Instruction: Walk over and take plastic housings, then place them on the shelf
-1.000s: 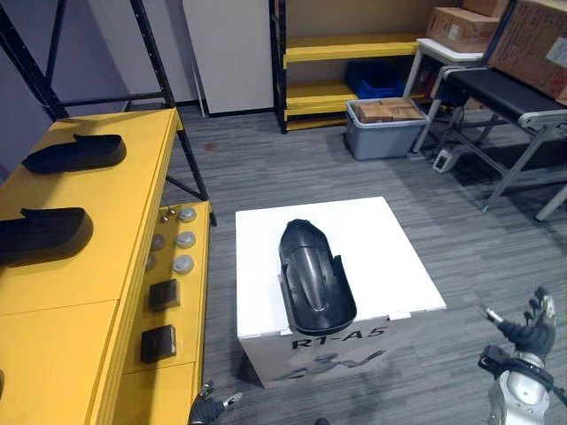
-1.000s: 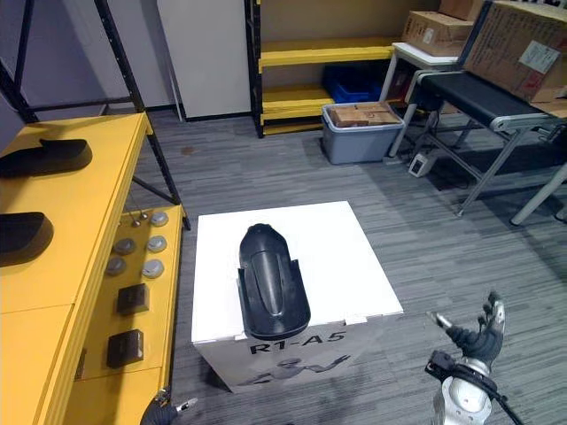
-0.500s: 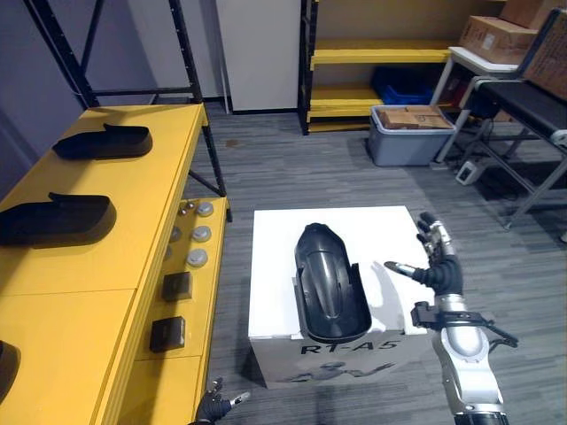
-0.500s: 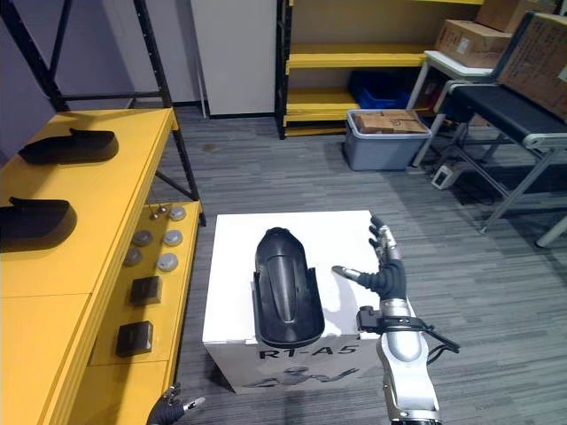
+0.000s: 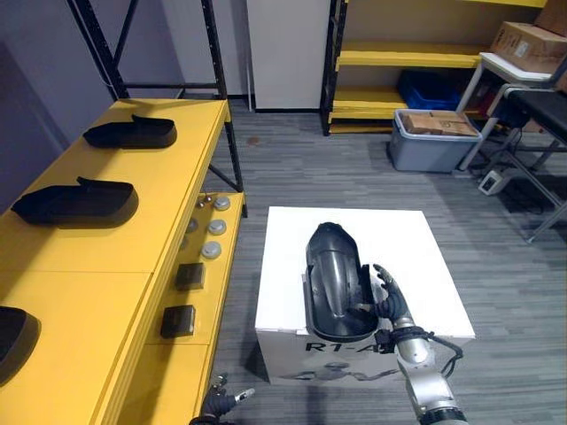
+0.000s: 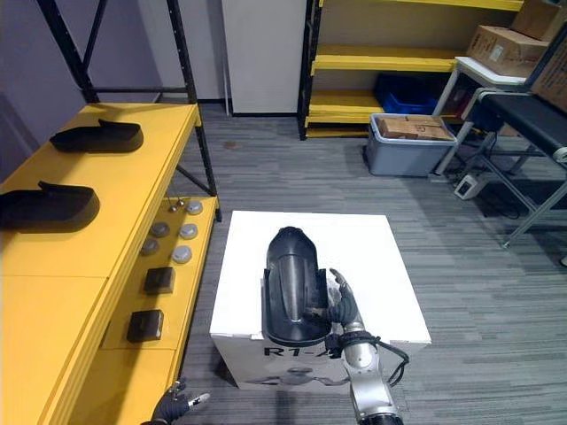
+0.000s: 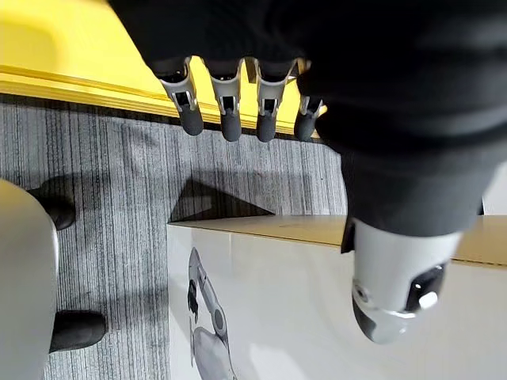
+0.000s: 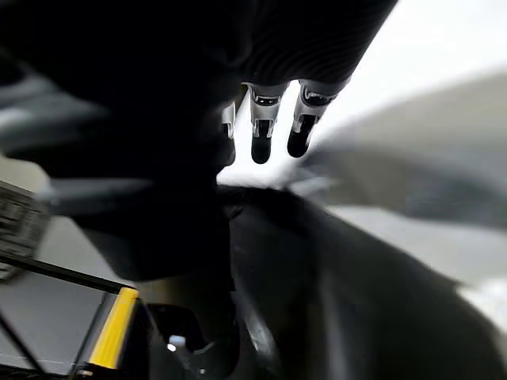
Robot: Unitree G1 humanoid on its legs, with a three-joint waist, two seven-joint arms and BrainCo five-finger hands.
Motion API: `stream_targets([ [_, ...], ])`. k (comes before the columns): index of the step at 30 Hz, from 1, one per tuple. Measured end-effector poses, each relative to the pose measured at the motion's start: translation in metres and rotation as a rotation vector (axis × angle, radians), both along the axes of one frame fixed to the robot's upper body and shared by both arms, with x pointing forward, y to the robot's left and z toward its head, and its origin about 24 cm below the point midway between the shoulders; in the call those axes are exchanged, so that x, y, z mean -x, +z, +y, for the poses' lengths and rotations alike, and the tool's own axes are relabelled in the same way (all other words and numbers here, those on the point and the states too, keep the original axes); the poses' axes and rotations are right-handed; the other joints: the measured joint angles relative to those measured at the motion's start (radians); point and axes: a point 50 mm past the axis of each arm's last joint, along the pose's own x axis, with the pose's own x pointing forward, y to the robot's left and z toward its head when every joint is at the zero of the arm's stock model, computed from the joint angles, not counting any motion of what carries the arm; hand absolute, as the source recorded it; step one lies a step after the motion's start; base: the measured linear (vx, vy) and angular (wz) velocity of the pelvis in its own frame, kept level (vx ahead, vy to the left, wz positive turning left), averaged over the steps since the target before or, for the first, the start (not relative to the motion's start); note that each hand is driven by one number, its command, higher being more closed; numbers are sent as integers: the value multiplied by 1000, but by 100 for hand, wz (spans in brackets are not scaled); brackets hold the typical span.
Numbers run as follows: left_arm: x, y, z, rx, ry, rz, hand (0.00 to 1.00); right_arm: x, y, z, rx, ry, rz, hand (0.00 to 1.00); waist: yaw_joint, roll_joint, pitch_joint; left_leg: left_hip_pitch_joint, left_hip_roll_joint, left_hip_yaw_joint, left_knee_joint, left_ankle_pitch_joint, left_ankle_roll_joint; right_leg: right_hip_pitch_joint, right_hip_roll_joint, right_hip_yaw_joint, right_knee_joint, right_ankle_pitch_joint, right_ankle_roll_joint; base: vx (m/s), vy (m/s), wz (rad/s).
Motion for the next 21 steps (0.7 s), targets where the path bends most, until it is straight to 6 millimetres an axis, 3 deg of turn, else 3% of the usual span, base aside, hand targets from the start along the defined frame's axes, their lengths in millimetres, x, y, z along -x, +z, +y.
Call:
stream_targets([
  [2, -1, 0, -1, -2, 0, 1, 0, -4, -1, 2, 4, -17, 10, 0, 0, -2, 1, 0, 0, -1, -1, 1, 0, -1, 0, -1, 0, 0, 0, 0, 0, 0],
  [3, -2, 0, -1, -2, -2, 2, 0, -6, -1, 3, 7, -32, 9, 100, 1, -4, 2, 0, 0, -2, -1, 2, 1, -1, 0, -3, 0, 0, 0, 0, 0, 0],
  [13, -5, -2, -4, -18, -22, 23, 0, -20, 0, -7, -3, -125, 16, 100, 0, -21, 9, 0, -1, -11, -6, 5, 2, -2, -2, -9, 0, -1, 1, 5, 0, 1],
  [21, -8, -2, -4, -20, -32, 16, 0, -24, -4, 4, -58, -78, 52, 100, 11, -29, 11, 6, -1, -13, -13, 9, 2, 2, -2, -9, 0, -1, 1, 5, 0, 1],
])
